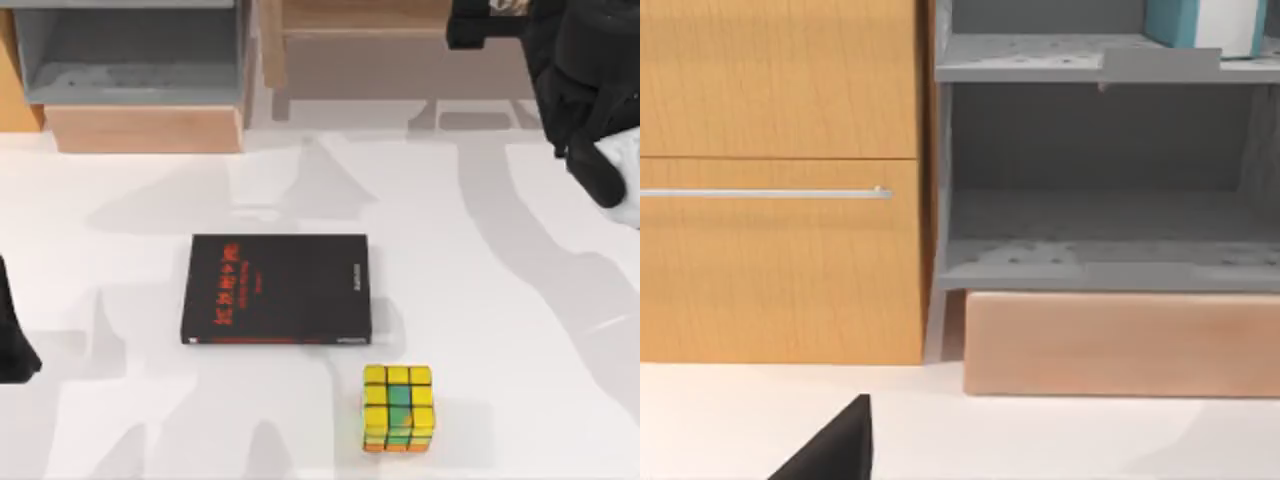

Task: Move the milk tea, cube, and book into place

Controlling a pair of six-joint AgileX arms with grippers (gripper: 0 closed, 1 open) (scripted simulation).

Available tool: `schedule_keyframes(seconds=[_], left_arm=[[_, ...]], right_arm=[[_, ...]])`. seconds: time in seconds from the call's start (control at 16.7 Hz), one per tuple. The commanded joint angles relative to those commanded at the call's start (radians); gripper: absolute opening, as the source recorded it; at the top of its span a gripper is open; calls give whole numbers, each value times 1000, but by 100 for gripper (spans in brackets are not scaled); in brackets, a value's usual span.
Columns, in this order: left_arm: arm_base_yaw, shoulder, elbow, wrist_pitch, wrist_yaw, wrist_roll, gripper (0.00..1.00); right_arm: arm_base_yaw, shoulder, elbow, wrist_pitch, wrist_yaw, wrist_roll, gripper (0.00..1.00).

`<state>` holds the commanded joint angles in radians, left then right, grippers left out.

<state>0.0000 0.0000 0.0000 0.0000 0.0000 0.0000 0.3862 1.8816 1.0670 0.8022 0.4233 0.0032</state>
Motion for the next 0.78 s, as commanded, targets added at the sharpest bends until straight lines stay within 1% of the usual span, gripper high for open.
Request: schedule_keyframes(seconds=[0.48, 0.78], left_arm=[[0, 0, 0, 0, 0, 0, 100], [0, 0, 0, 0, 0, 0, 100]], right_arm=[[-3, 24, 25, 4, -1, 1, 100], [-33, 146, 207, -52, -31, 0, 100]])
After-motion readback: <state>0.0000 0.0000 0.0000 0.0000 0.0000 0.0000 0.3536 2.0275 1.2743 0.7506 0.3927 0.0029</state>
